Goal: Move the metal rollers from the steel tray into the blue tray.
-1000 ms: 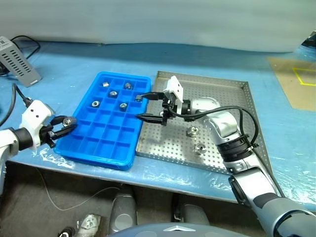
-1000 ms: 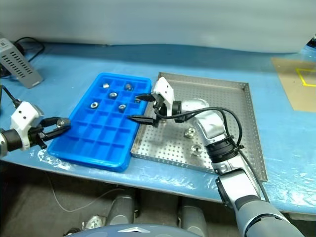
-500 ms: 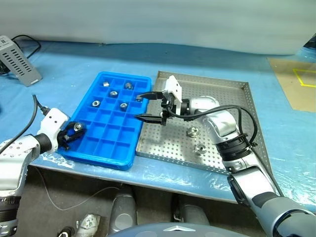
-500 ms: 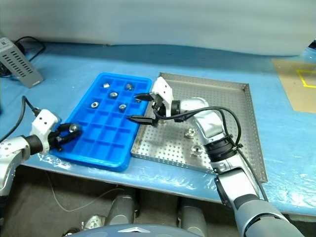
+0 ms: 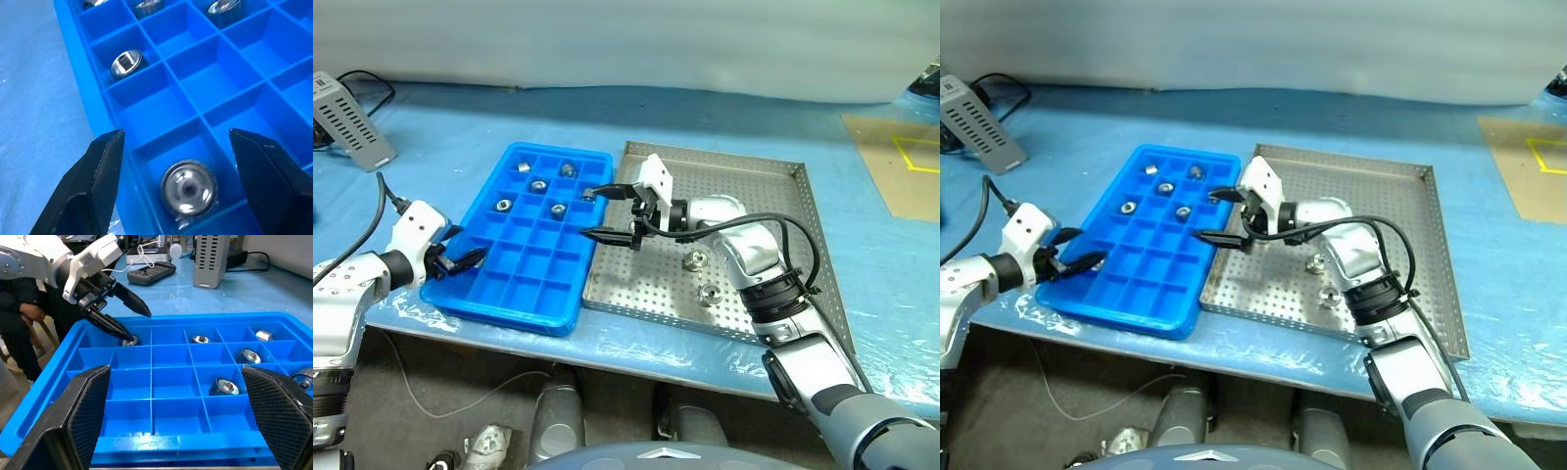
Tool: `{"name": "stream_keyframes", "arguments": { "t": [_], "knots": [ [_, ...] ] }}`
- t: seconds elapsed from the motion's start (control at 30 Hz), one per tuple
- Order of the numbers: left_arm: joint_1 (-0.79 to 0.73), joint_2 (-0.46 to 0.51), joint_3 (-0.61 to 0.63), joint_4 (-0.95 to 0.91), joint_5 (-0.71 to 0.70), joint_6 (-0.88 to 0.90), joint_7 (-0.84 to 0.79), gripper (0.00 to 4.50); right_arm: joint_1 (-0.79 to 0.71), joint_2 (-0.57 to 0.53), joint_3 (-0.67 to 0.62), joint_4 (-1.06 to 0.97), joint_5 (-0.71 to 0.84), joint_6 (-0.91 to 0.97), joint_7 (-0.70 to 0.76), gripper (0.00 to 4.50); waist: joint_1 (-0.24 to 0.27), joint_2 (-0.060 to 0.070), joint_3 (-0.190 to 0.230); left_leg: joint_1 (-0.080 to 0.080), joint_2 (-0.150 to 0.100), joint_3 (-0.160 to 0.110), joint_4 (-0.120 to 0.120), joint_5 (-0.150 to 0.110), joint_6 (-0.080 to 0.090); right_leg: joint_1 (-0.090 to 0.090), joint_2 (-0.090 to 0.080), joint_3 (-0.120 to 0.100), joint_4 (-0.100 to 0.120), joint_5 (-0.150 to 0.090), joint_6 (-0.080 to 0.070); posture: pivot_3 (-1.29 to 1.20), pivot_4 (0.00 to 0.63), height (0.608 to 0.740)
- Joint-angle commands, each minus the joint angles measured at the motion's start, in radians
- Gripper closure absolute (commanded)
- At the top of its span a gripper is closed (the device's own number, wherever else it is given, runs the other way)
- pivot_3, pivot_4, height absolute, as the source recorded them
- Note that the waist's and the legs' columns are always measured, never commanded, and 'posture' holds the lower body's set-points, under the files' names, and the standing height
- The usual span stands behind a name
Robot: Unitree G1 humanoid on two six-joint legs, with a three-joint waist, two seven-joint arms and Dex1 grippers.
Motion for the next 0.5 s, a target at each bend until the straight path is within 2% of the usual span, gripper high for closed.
{"name": "stream_keyframes", "arguments": {
  "t": [0.03, 0.17, 0.3, 0.5],
  "knots": [
    [-0.048, 0.027, -0.014, -0.075, -0.044, 0.008, -0.045, 0.86, 0.034, -0.032, -0.026, -0.147, 0.032, 0.046, -0.008, 0.00, 0.000, 0.000, 0.000, 0.000, 0.000, 0.000, 0.000, 0.000, 0.000, 0.000, 0.000, 0.000, 0.000, 0.000, 0.000, 0.09, 0.150, 0.740],
    [-0.164, 0.001, -0.086, -0.103, -0.060, -0.016, -0.079, 0.86, 0.058, -0.126, -0.114, -0.244, 0.114, 0.157, 0.005, 0.00, 0.007, 0.000, 0.000, 0.000, 0.000, 0.000, 0.001, 0.000, 0.000, 0.001, 0.000, 0.000, 0.000, 0.000, 0.000, 0.07, 0.150, 0.740],
    [-0.349, -0.088, -0.245, 0.009, 0.004, -0.090, -0.107, 0.86, 0.125, -0.240, -0.139, -0.274, 0.093, 0.167, 0.006, 0.00, 0.012, 0.000, 0.000, 0.004, -0.001, 0.000, 0.002, 0.001, -0.001, 0.004, -0.001, 0.000, 0.003, 0.000, 0.000, 0.03, 0.150, 0.740],
    [-0.611, -0.333, -0.471, 0.354, 0.194, -0.259, -0.039, 0.86, 0.168, -0.264, -0.181, -0.314, 0.109, 0.223, -0.065, 0.00, -0.018, 0.000, -0.001, 0.003, -0.001, 0.000, 0.004, 0.003, -0.002, 0.002, -0.001, 0.001, 0.006, 0.000, 0.000, -0.08, 0.150, 0.740]
  ]
}}
